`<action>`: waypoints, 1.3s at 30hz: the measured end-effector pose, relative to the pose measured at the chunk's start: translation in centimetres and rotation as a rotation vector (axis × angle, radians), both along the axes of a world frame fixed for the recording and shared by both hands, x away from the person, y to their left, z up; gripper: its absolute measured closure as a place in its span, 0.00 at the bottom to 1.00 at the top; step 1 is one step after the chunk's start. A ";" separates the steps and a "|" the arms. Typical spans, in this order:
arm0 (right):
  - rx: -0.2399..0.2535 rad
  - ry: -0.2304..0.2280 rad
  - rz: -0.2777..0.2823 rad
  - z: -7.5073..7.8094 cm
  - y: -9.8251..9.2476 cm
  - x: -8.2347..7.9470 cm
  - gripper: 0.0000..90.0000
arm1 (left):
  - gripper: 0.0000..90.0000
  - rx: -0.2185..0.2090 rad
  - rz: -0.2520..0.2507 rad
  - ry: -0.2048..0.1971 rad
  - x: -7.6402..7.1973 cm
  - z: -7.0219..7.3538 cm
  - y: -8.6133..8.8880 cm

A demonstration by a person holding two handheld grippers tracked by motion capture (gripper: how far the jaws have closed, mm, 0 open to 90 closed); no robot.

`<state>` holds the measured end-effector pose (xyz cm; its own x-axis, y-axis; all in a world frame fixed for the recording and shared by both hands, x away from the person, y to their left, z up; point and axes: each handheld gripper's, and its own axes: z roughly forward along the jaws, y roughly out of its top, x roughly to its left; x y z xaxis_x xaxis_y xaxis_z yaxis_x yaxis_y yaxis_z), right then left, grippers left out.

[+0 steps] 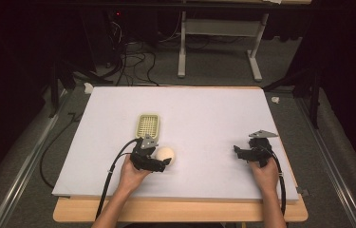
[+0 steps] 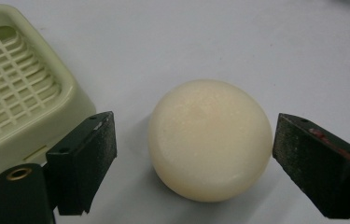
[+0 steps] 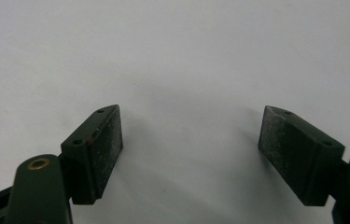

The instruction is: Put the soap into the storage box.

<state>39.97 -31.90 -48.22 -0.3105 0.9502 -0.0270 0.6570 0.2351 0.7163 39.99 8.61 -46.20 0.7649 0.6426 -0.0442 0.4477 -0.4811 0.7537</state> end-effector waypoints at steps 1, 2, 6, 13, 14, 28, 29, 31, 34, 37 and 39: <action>0.000 0.000 0.000 0.0 0.0 0.0 0.25 | 0.16 0.000 0.000 0.000 0.0 0.0 0.0; -0.001 -0.001 0.001 0.0 0.0 0.0 0.25 | 0.16 0.010 -0.002 0.001 0.0 -0.2 -0.3; -0.002 -0.001 0.001 0.0 0.0 0.0 0.25 | 0.16 0.029 -0.006 -0.001 0.0 -0.5 -0.7; -0.002 -0.001 -0.001 0.0 0.0 0.0 0.25 | 0.18 0.058 -0.007 -0.019 -0.1 -1.1 -1.3; -0.002 -0.001 -0.001 0.0 0.0 0.0 0.25 | 0.18 0.067 -0.010 -0.024 -0.1 -1.2 -1.5; -0.004 -0.002 0.000 0.0 0.0 0.0 0.25 | 0.27 0.088 -0.014 -0.021 -0.1 -1.6 -1.9; -0.004 -0.002 0.000 0.0 0.0 0.0 0.25 | 0.27 0.088 -0.014 -0.021 -0.1 -1.6 -1.9; -0.004 -0.002 0.000 0.0 0.0 0.0 0.25 | 0.27 0.084 -0.018 -0.019 -0.1 -1.6 -1.8; -0.004 -0.002 0.000 0.0 0.0 0.0 0.25 | 0.27 0.080 -0.028 -0.019 -0.1 -1.6 -1.7; -0.004 -0.002 0.000 0.0 0.0 0.0 0.25 | 0.27 0.078 -0.031 -0.019 -0.2 -1.6 -1.7; -0.004 -0.002 0.000 0.0 0.0 0.0 0.25 | 0.27 0.079 -0.032 -0.021 -0.2 -1.7 -1.6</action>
